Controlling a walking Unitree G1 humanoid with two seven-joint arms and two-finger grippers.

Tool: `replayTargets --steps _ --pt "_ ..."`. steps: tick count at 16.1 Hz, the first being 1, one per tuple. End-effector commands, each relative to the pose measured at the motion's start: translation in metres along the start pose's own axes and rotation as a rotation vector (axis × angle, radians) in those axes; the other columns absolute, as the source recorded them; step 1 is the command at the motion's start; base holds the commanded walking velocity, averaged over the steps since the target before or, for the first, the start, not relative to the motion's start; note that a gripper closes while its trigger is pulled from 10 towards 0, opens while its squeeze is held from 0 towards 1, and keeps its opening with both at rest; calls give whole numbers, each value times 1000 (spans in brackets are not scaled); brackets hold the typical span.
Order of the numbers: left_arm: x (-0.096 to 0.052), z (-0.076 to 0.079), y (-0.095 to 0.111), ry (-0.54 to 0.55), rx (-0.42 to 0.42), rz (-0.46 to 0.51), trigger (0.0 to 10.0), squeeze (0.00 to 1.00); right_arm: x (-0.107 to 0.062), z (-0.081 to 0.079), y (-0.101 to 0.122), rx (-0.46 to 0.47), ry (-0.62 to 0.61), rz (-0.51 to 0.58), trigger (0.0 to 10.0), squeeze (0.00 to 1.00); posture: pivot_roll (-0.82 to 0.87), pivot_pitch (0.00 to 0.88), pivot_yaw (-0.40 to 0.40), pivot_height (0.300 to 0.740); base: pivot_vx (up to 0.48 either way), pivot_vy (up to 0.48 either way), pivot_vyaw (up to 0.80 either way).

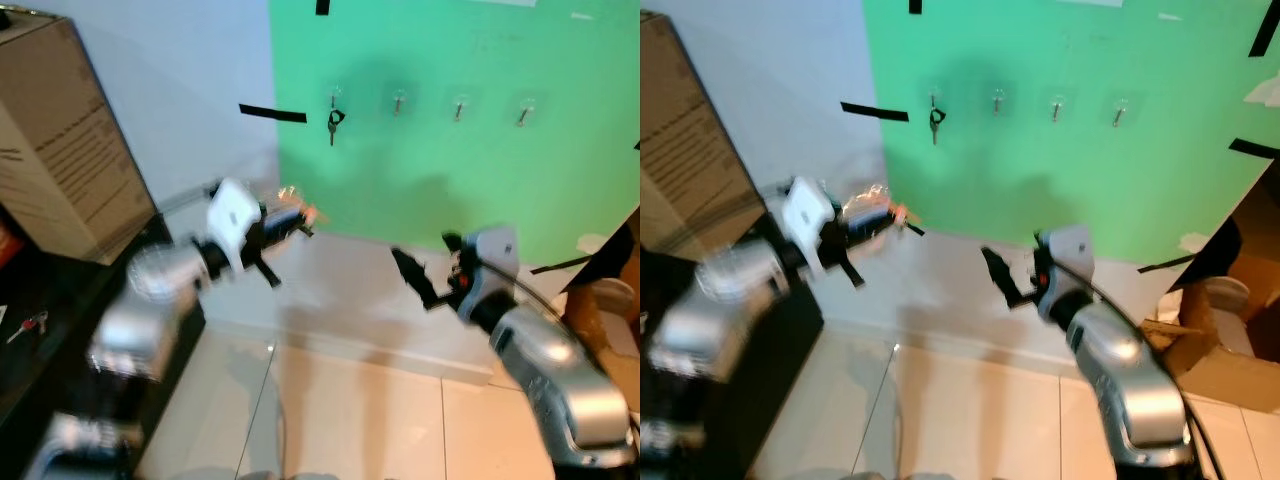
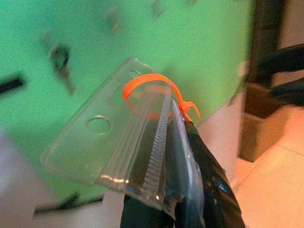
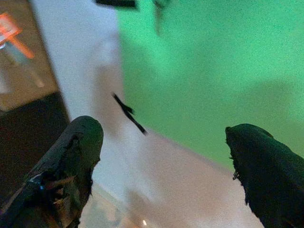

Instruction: Hang keys on a hook

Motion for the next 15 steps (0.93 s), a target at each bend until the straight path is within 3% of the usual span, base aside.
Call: replayTargets --steps 1,5,6,7,8,10,13,14,15 --pt "-2 -5 9 -78 -22 16 10000 0 0 -6 13 6 69 55 10000 0 -24 0 21 740 0 0 0" --pt "-5 -19 59 -432 84 -14 10000 0 1 -23 42 -53 244 143 10000 0 -20 0 46 740 0 0 0" --pt "-4 -20 63 -452 95 -14 10000 0 1 -25 46 -46 255 155 10000 149 -22 0 53 740 0 0 0" --pt "-1 -21 72 -490 99 -5 10000 0 1 -29 54 -20 282 186 10000 1000 -25 0 66 740 0 0 0" --pt "1 -21 74 -509 100 -3 10000 0 0 -32 57 -5 304 200 10000 1000 -26 0 72 740 0 0 0" --pt "11 -16 80 -575 108 7 10000 0 -2 -53 65 20 403 230 10000 1000 -36 0 95 740 0 0 0" --pt "21 -9 85 -609 99 43 10000 0 7 -64 64 28 383 231 10000 1000 -28 0 90 740 0 0 0" --pt "23 -9 85 -608 97 50 10000 0 8 -68 63 28 396 227 10000 0 -27 0 86 740 0 0 0" --pt "24 -9 85 -609 95 54 10000 0 9 -69 63 26 397 223 10000 0 -28 0 84 740 0 0 0"
Point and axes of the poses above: a point about 5 cm out from each wrist's last joint towards the gripper, its own x axis pointing out of the wrist towards the gripper, its own y axis along the axis of the wrist's last joint, z = x × y, the point moved 3 cm from there along x, pointing out of the wrist towards the gripper
